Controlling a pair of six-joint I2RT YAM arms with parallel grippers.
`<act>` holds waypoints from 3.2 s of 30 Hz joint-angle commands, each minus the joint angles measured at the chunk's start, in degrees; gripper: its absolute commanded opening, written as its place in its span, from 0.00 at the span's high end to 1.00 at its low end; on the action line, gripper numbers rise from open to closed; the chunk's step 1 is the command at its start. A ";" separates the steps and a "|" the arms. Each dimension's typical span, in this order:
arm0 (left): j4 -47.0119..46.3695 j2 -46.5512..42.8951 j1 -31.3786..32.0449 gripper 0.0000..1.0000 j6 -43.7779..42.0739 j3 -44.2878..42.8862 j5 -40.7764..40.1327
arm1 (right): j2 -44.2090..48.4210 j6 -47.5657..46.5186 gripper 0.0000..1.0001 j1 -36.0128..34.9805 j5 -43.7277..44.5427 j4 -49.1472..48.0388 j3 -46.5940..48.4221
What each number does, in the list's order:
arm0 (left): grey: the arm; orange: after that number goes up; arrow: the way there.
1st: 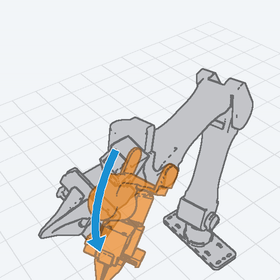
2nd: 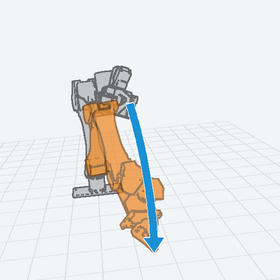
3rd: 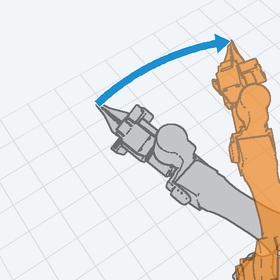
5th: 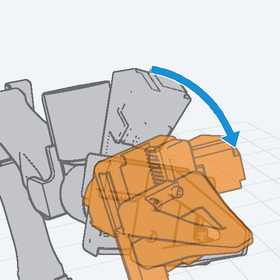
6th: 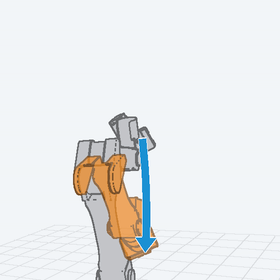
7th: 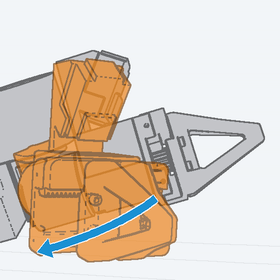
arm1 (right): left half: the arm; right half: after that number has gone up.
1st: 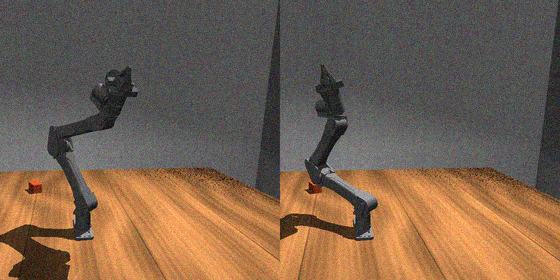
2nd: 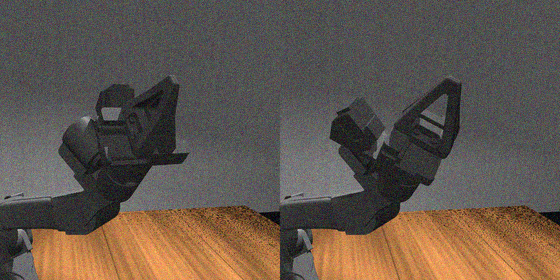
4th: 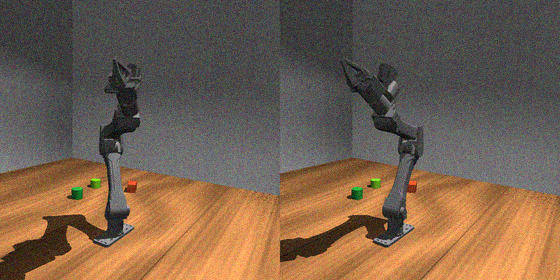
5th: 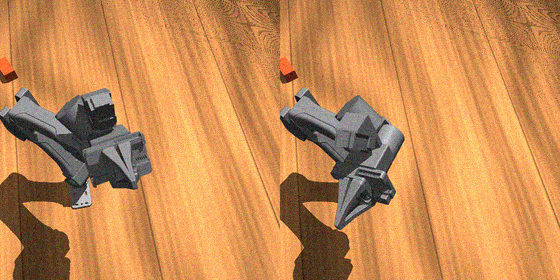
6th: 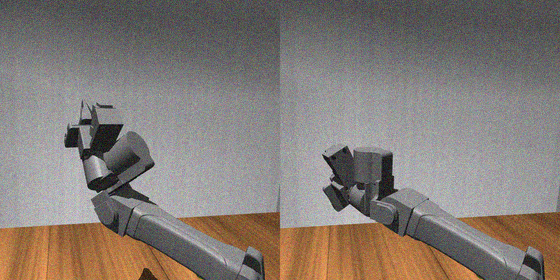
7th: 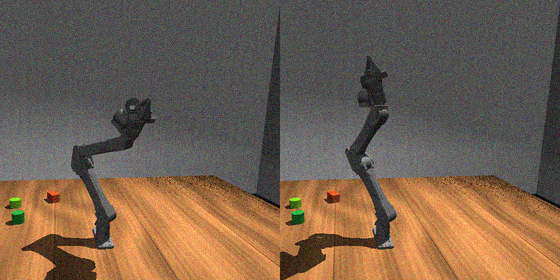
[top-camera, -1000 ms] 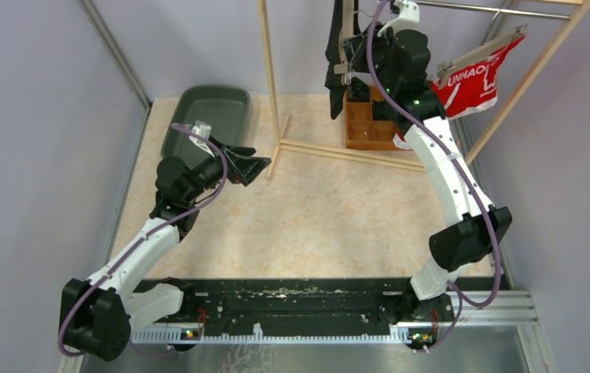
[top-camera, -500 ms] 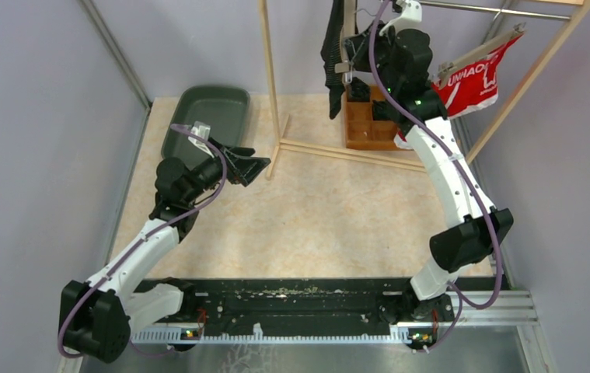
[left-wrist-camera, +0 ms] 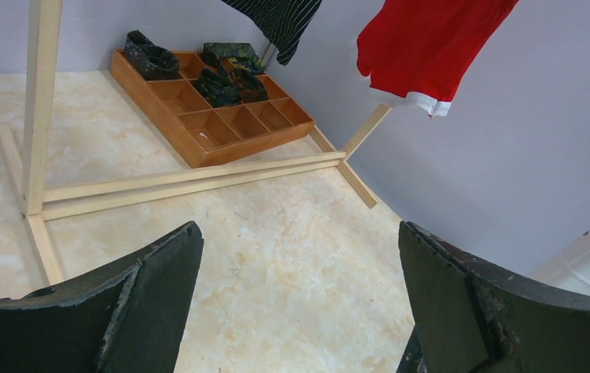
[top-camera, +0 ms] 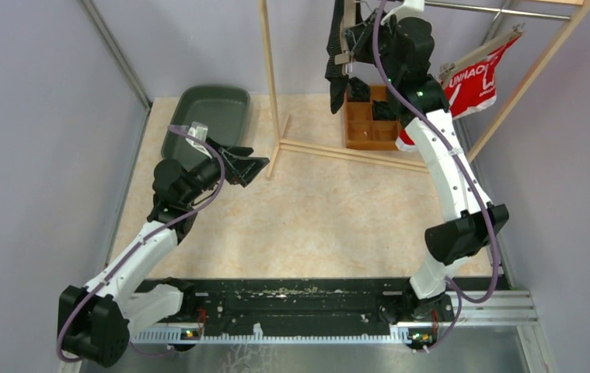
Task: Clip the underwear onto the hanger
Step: Place the hanger at the clothesline.
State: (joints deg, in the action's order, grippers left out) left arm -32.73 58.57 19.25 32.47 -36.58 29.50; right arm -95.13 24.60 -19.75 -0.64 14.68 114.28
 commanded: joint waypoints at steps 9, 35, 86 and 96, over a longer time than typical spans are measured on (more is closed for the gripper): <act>0.63 -1.60 0.24 0.01 -1.29 0.67 -0.99 | -4.86 1.24 1.00 -0.77 -2.56 -2.14 7.81; 5.08 -2.73 0.27 0.01 -1.28 -1.60 -3.64 | 4.92 1.28 0.52 -0.95 -5.29 -10.33 -2.97; 9.99 19.79 6.44 0.04 -5.87 -34.97 -0.26 | 40.58 -6.55 0.16 -1.08 -10.95 -16.69 -53.72; 17.40 26.11 15.73 0.02 -18.43 -47.73 -8.40 | 38.69 -7.88 0.16 -1.81 -13.84 -19.34 -57.38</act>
State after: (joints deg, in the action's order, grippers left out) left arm -17.56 82.50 32.82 20.38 -79.44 24.58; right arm -56.45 18.28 -20.53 -12.53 0.10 56.51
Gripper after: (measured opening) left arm 0.975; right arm 0.839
